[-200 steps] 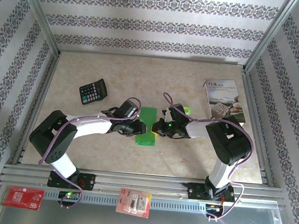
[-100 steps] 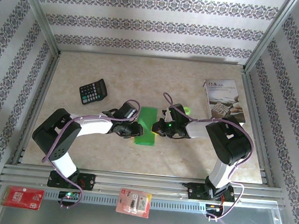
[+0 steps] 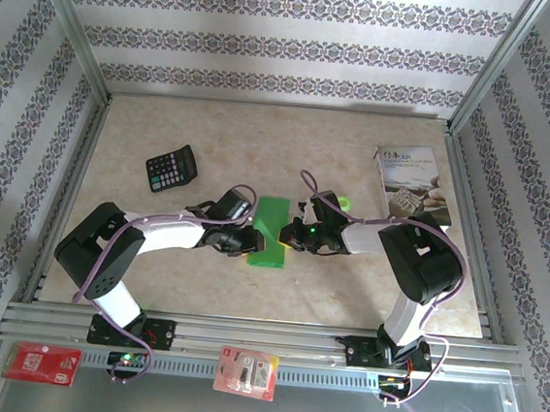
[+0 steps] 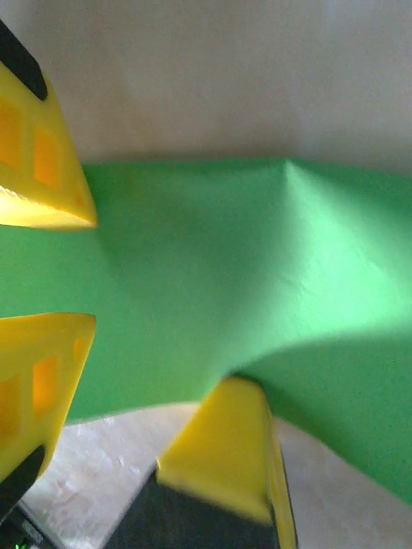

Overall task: Fold a paper plane with a square sheet of paper (pick it up from the middle)
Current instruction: First fold the square sheet of paper in half at the center of the table.

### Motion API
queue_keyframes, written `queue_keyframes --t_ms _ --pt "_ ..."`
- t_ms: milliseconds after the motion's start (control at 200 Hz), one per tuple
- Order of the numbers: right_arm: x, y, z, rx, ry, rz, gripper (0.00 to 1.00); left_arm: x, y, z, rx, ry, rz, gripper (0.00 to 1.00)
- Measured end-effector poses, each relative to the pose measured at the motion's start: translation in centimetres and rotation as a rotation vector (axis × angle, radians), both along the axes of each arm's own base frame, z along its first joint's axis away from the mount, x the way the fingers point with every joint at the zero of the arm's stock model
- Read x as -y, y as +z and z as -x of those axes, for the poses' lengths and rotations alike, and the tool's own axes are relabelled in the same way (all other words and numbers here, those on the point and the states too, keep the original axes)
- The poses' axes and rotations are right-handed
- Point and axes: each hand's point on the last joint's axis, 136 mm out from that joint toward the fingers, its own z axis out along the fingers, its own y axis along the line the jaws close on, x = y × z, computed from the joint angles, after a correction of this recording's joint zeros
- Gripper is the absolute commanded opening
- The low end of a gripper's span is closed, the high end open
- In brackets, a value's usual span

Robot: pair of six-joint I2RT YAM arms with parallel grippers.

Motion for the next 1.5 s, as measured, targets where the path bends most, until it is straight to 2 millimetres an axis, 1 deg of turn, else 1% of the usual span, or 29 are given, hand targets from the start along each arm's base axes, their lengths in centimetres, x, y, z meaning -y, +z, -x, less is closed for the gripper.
queue_keyframes --t_ms 65,215,330,405,455,510,590,664,759,914,1009,1109,1189,1289,1424,1504 --pt "0.0 0.0 0.0 0.0 0.0 0.0 0.0 -0.4 -0.6 0.5 -0.014 0.0 -0.008 0.31" --pt "0.0 0.0 0.0 0.0 0.0 0.0 0.0 -0.7 -0.1 0.8 -0.008 -0.004 -0.015 0.32" --pt "0.0 0.0 0.0 0.0 0.0 0.0 0.0 -0.9 1.3 1.1 0.019 -0.007 0.006 0.33" --pt "0.0 0.0 0.0 0.001 0.0 0.0 0.0 -0.6 2.5 1.0 0.042 -0.014 0.038 0.34" --pt "0.0 0.0 0.0 0.001 0.001 0.0 0.0 -0.2 2.8 1.0 0.048 -0.023 0.061 0.33" --pt "0.0 0.0 0.0 0.001 0.001 0.0 0.0 0.2 2.7 1.0 0.039 -0.032 0.078 0.33" --pt "0.0 0.0 0.0 0.002 0.002 0.0 0.0 0.5 1.8 1.1 0.015 -0.037 0.083 0.33" --pt "0.0 0.0 0.0 0.003 0.003 0.0 0.0 0.4 0.6 1.4 -0.018 -0.036 0.065 0.33" --pt "0.0 0.0 0.0 0.003 0.002 0.0 0.0 -0.1 -0.4 1.9 -0.036 -0.031 0.044 0.32" --pt "0.0 0.0 0.0 0.003 0.003 0.0 0.0 -0.5 -0.2 2.0 -0.025 -0.026 0.038 0.33" --pt "0.0 0.0 0.0 0.003 0.003 0.0 0.0 -0.6 0.2 2.2 -0.019 -0.026 0.044 0.33" --pt "0.0 0.0 0.0 0.003 0.003 0.0 0.0 -0.3 1.1 2.2 -0.001 -0.033 0.074 0.33" --pt "0.0 0.0 0.0 0.003 0.003 0.0 0.0 0.2 1.4 2.1 0.002 -0.039 0.097 0.33" --pt "0.0 0.0 0.0 0.003 0.002 0.001 0.0 0.4 1.0 2.1 -0.005 -0.044 0.102 0.33" --pt "0.0 0.1 0.0 0.006 0.001 0.001 0.0 -0.2 -0.3 2.4 -0.034 -0.034 0.066 0.32" --pt "0.1 0.0 0.0 0.006 0.0 0.002 0.0 -0.3 -0.3 2.3 -0.03 -0.031 0.068 0.32"
